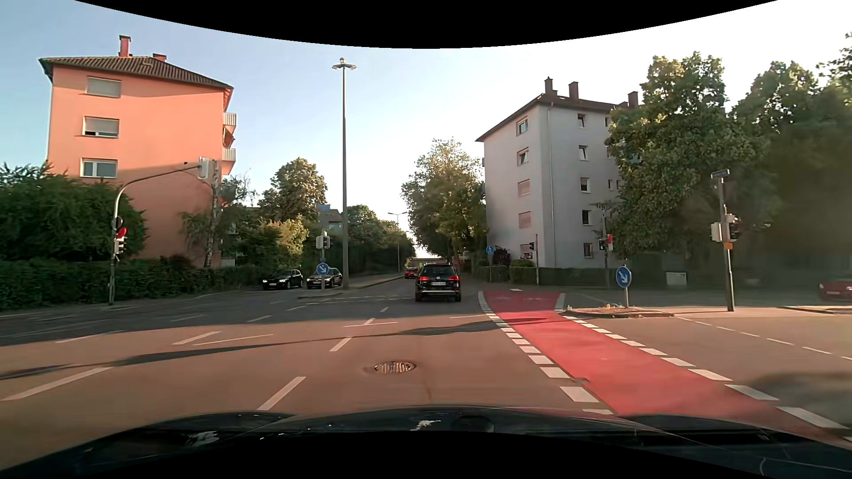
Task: Follow the waypoints while adhering to traffic rules and regulations
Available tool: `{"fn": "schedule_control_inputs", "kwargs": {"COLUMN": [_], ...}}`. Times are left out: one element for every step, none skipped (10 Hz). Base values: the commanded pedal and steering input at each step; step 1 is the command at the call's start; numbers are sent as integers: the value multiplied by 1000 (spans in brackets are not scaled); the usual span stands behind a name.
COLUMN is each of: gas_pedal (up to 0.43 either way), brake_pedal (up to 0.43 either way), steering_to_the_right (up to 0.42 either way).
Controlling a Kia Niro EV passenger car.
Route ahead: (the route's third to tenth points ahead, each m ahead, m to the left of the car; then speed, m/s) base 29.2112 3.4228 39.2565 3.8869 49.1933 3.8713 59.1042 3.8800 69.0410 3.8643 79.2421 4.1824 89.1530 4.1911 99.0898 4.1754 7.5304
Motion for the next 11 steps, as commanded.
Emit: {"fn": "schedule_control_inputs", "kwargs": {"gas_pedal": [197,197,197,197,197,197,197,197,197,197,197], "brake_pedal": [0,0,0,0,0,0,0,0,0,0,0], "steering_to_the_right": [-1,0,0,0,0,0,0,-1,-1,-1,-1]}}
